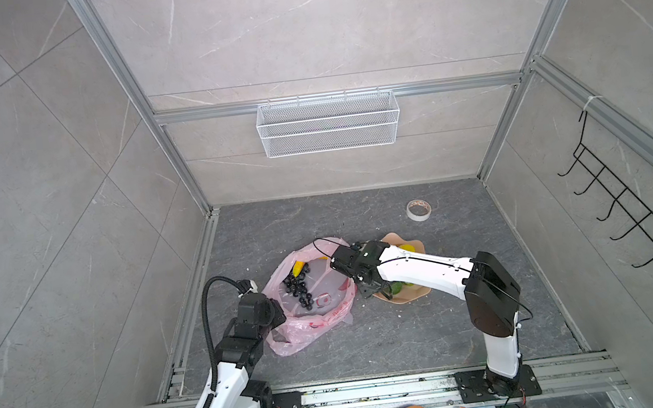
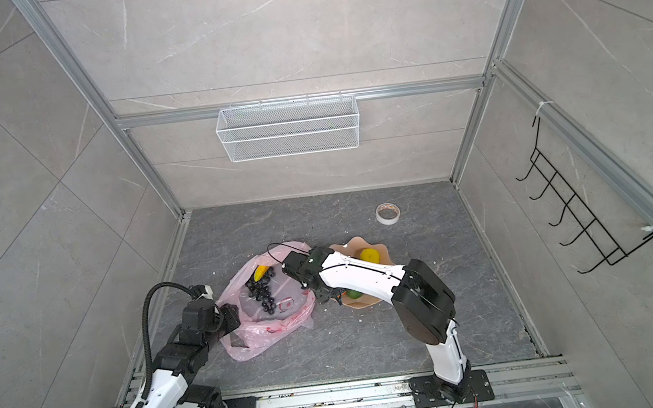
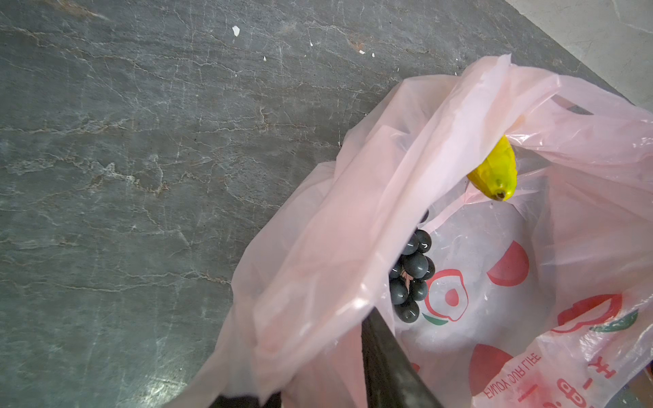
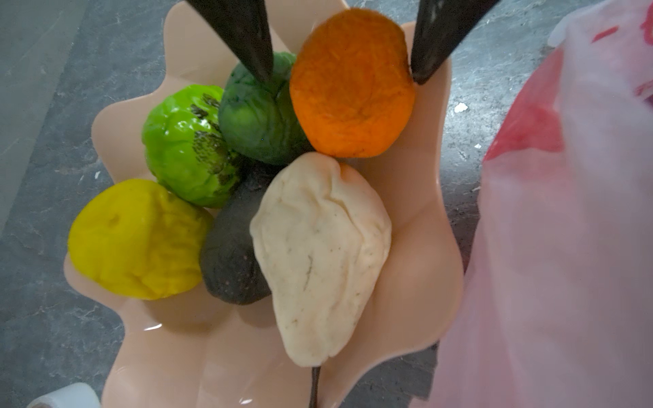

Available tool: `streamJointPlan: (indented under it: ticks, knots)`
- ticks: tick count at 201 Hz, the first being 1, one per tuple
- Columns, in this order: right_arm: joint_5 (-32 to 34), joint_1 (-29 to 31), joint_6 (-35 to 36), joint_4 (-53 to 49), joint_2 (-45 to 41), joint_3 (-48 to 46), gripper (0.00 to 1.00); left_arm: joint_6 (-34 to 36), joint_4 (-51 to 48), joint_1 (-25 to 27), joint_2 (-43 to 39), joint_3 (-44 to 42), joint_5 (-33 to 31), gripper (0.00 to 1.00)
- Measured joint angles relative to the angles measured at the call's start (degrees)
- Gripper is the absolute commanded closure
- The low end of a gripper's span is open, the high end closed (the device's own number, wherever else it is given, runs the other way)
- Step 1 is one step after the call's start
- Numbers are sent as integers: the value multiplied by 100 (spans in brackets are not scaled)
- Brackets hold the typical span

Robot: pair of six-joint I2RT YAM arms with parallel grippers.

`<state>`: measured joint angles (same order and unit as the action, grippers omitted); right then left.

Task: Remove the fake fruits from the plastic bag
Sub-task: 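Lower the tangerine into the bowl and open the right gripper, then move the right gripper back into the bag toward the long yellow fruit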

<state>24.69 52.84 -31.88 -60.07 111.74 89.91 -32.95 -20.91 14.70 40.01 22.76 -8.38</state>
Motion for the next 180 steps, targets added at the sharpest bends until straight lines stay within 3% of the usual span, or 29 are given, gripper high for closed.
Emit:
streamJointPlan:
  ticks: [92, 139, 180]
  knots:
    - [-26, 295, -15, 146, -1029, -28, 38, 0, 0, 0, -2, 0, 0, 62]
    - [-496, 647, -271, 1241, -1475, -278, 39, 0, 0, 0, -4, 0, 0, 62]
    - [-1176, 728, -636, 2275, -1119, -321, 38, 0, 0, 0, -7, 0, 0, 62]
